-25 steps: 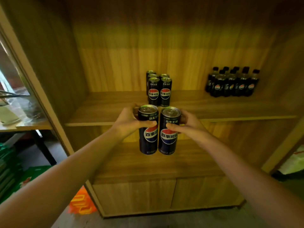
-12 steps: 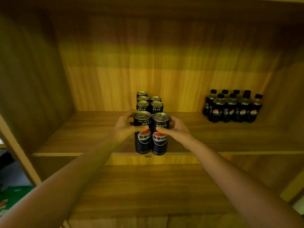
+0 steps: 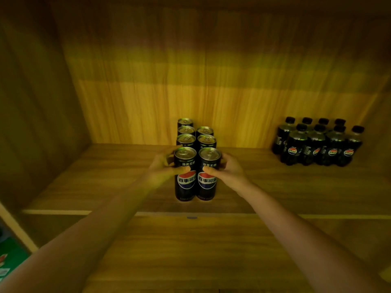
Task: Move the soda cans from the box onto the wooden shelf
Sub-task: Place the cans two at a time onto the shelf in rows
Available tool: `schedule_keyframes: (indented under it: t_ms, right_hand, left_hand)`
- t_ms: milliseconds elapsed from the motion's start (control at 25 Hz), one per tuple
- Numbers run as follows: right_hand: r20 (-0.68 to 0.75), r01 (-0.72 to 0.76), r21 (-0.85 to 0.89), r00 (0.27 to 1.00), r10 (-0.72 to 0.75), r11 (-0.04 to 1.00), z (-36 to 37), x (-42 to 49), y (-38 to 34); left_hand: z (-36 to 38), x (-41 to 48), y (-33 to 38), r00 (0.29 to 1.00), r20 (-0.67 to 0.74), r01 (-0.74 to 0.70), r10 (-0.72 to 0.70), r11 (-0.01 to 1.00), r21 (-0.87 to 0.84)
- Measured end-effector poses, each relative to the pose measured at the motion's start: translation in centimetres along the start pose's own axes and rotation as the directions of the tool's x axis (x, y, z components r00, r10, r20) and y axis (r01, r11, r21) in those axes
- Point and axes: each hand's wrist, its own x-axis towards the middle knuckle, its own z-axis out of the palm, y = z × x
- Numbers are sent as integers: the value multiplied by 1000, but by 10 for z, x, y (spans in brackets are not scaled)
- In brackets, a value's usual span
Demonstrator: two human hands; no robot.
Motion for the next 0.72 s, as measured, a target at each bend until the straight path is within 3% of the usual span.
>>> schedule_keyframes:
  t_ms: [240, 360, 440, 560, 720]
  right_hand:
    - [-81, 37, 8, 996, -37, 999, 4, 9, 11]
    - [-87, -5, 26, 996, 7, 1000, 10, 2, 26]
    - [-61, -48, -85, 997, 43, 995, 17, -6, 46]
    - [-82, -100, -445, 994, 71, 890, 28, -11, 74]
    - [-137, -82, -630, 991, -7, 772, 40, -9, 85]
  left_hand:
    - [0, 6, -12, 1000, 25, -15, 18, 992, -129]
    - [3, -6, -31, 998, -55, 12, -16, 997, -78]
    - [11, -19, -50, 985, -146, 122, -96, 975, 185]
    - [21, -27, -76, 970, -235, 208, -61, 707, 676]
    - [29, -22, -89, 965, -246, 147, 95, 581, 800]
